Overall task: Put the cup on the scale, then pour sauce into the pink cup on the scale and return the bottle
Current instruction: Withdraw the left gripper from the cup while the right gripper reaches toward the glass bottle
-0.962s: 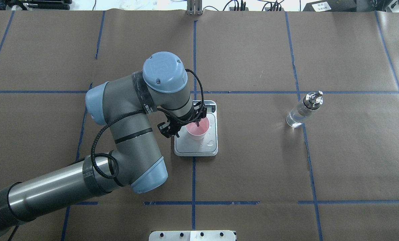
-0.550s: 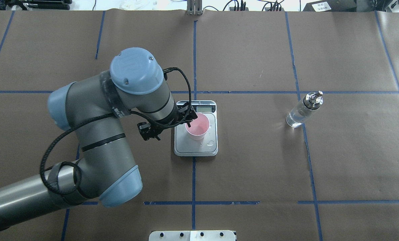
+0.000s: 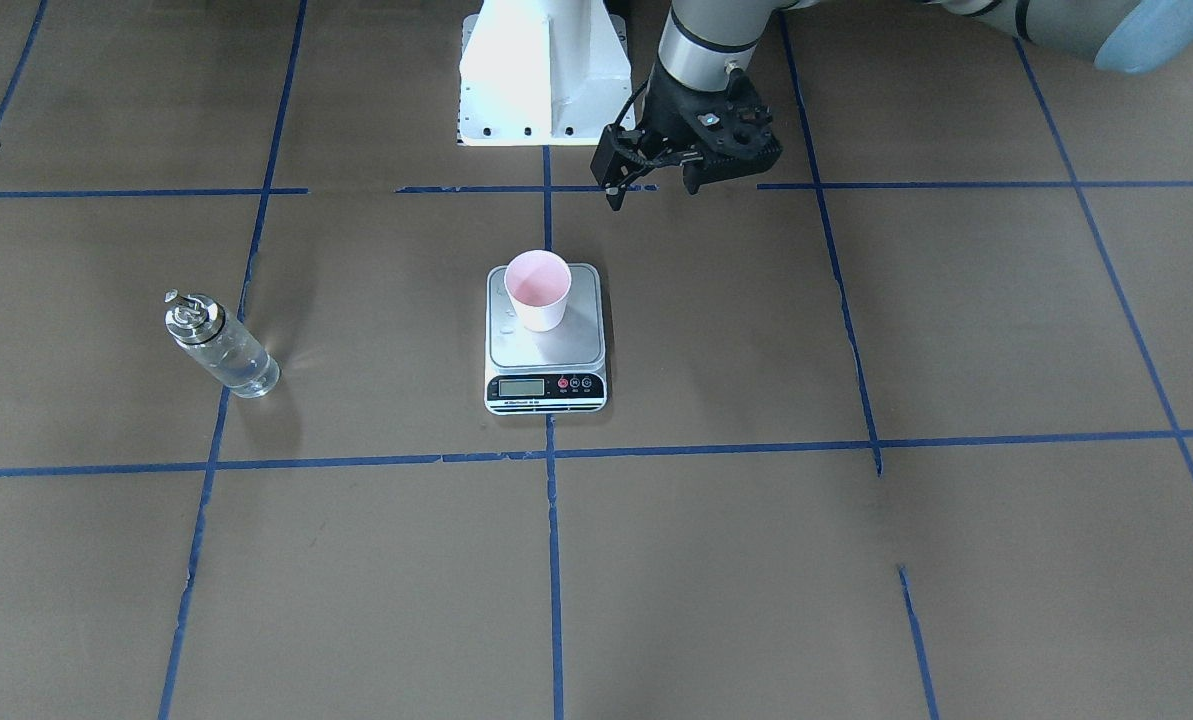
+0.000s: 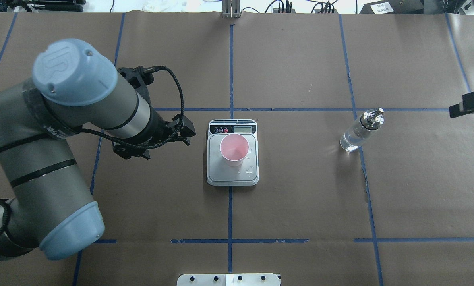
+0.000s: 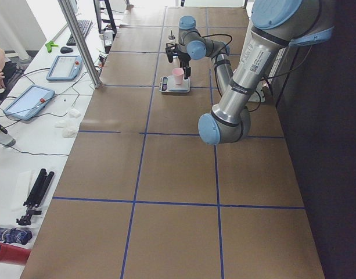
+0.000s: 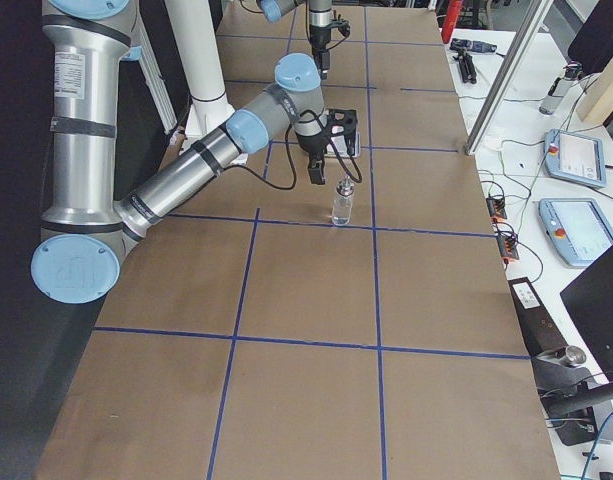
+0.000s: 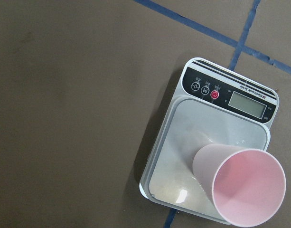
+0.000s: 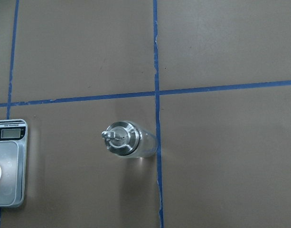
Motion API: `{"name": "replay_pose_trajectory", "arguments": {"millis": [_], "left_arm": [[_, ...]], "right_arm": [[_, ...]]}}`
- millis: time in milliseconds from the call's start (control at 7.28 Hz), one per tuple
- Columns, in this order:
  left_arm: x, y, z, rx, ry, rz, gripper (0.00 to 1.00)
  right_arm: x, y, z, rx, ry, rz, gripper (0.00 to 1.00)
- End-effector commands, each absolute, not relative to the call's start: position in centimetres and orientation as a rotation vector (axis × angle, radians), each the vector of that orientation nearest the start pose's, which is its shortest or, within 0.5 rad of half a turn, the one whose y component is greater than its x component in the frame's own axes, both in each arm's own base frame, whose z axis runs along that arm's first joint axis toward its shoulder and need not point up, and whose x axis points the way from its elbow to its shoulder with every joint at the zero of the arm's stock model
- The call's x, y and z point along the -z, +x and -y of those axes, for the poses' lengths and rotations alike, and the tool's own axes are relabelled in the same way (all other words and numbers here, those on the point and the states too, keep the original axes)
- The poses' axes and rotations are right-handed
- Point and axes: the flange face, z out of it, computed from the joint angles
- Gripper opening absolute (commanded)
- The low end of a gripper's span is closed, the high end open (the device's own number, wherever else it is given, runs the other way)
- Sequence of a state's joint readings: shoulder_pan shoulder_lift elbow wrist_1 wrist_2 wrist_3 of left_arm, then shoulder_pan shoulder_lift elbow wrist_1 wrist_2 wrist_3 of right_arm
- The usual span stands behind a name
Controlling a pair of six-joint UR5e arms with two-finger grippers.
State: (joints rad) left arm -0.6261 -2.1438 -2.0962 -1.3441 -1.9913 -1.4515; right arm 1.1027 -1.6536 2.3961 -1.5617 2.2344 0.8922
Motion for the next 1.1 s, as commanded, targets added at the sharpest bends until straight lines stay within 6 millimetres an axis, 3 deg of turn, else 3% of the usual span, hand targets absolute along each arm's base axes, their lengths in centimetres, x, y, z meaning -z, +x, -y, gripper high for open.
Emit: {"name": "replay_pose_trajectory", "arguments": {"millis": [0, 275, 412, 550, 687, 824, 962], "left_arm": [[-16.5, 32.5, 40.0, 0.216, 0.043, -0.911, 1.00], [-19.3, 27.7, 42.1, 0.176, 0.118, -0.852, 1.00], [-22.1, 24.8, 43.1, 0.123, 0.159, -0.800, 1.00], [-24.4, 22.4, 44.1, 0.068, 0.193, -0.752, 1.00], [-26.2, 20.6, 44.6, 0.028, 0.211, -0.718, 1.00], [-28.0, 20.0, 44.7, -0.021, 0.211, -0.688, 1.00], [-28.5, 19.3, 45.0, -0.031, 0.221, -0.678, 1.00]], "right_arm": [[-28.2, -18.3, 33.1, -0.232, 0.228, 0.865, 1.00], [-28.1, -27.4, 27.9, -0.270, 0.370, 0.798, 1.00], [-28.6, -30.0, 25.7, -0.270, 0.462, 0.769, 1.00], [-29.9, -31.5, 24.3, -0.278, 0.526, 0.734, 1.00], [-31.0, -33.1, 24.6, -0.304, 0.608, 0.749, 1.00], [-34.5, -34.0, 25.2, -0.324, 0.665, 0.769, 1.00], [-38.9, -34.0, 25.7, -0.333, 0.728, 0.772, 1.00]]}}
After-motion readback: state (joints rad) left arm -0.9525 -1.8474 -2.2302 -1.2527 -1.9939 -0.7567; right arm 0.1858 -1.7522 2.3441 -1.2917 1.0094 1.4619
